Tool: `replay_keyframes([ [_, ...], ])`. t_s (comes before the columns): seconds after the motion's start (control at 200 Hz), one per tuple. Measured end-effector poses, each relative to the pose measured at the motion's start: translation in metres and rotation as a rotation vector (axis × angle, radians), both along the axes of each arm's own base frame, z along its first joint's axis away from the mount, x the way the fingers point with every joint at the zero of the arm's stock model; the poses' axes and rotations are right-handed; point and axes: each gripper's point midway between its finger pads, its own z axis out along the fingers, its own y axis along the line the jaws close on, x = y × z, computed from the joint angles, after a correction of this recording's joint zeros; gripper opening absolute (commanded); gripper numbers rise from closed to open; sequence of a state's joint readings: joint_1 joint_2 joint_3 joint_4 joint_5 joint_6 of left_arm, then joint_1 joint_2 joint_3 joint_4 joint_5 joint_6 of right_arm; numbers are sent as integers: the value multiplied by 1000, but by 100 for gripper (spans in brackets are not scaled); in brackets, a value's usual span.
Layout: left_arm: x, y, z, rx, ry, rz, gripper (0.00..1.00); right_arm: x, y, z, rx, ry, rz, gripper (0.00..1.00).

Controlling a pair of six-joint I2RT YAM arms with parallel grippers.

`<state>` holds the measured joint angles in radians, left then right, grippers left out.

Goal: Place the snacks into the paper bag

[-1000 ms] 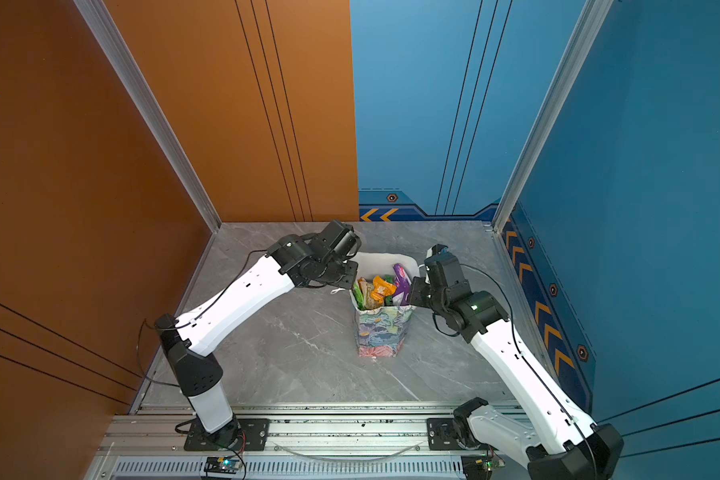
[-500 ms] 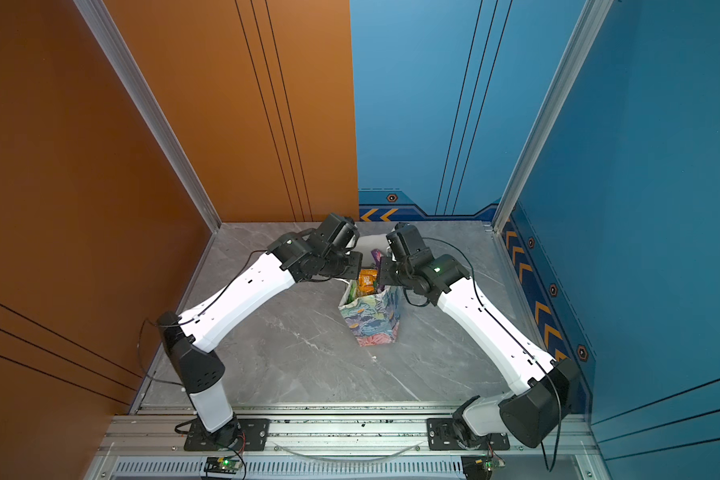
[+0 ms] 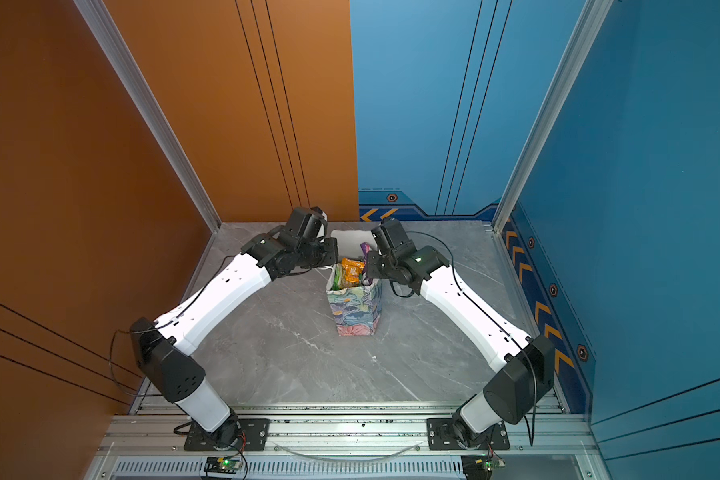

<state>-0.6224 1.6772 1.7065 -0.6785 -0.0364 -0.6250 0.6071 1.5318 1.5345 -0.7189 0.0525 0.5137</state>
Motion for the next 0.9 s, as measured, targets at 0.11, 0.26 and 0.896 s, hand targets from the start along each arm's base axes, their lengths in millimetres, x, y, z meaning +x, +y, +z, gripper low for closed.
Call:
replay_keyframes([
  [0.11, 2, -1, -4, -9, -2, 3, 24, 0, 1, 1, 4, -5, 2, 9],
  [0.26, 4, -2, -2, -28, -5, 4, 34, 3, 3, 5, 13, -24, -2, 26],
  [0.896, 1, -1, 13, -32, -27, -39, 70, -5, -31, 57, 31, -174, -92, 70],
])
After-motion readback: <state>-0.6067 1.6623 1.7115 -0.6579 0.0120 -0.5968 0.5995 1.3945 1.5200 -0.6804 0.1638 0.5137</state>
